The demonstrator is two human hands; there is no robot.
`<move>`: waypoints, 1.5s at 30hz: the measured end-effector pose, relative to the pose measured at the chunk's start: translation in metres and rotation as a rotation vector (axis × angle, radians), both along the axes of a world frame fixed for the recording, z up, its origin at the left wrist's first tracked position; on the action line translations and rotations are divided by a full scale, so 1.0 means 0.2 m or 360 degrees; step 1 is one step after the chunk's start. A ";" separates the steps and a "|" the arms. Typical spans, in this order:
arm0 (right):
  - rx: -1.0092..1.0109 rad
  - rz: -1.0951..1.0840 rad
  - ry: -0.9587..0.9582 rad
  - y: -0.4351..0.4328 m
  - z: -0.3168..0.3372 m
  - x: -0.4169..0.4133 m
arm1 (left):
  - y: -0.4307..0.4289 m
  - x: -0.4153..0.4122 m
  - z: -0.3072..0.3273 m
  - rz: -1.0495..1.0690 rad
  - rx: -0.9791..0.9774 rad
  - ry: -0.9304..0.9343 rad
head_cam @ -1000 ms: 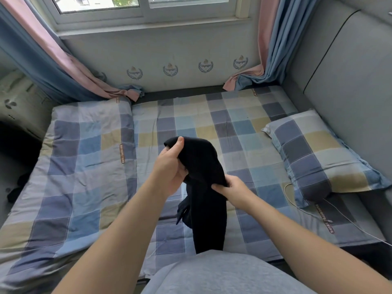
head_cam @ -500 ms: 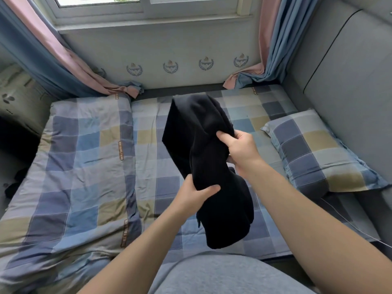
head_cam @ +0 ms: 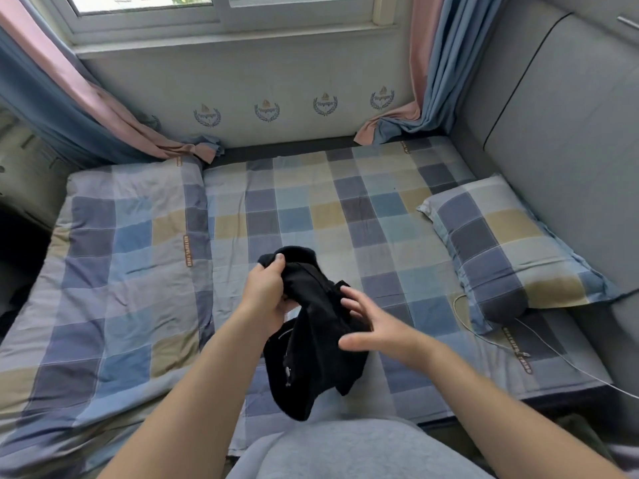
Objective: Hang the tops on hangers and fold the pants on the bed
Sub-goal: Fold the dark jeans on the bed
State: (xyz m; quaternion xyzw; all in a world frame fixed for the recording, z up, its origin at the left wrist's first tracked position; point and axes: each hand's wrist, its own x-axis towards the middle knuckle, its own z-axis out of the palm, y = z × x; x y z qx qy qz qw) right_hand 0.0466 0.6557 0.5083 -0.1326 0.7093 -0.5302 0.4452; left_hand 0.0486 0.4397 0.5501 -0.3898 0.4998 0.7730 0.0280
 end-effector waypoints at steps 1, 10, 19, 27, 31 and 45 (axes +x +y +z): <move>-0.0006 0.0041 0.0011 -0.02 -0.02 0.04 | 0.01 0.00 0.01 0.0070 0.0097 -0.0038; 0.0228 -0.0426 0.0752 -0.09 -0.03 -0.07 | -0.05 0.00 0.04 0.0268 0.0377 -0.0095; -0.0136 -0.0498 0.0858 -0.13 0.29 -0.33 | -0.09 0.02 -0.01 -0.0486 -0.1515 0.0213; -0.0201 -0.0327 0.0651 -0.14 0.44 -0.40 | 0.10 -0.01 0.01 -0.1255 -0.1205 0.0714; -0.0355 -0.0336 0.0356 -0.05 0.40 -0.38 | 0.13 0.01 -0.05 -0.0978 -0.1146 0.0649; 0.0310 -0.0118 0.0479 -0.10 -0.13 0.08 | 0.10 0.06 -0.01 -0.0238 -0.0298 0.0295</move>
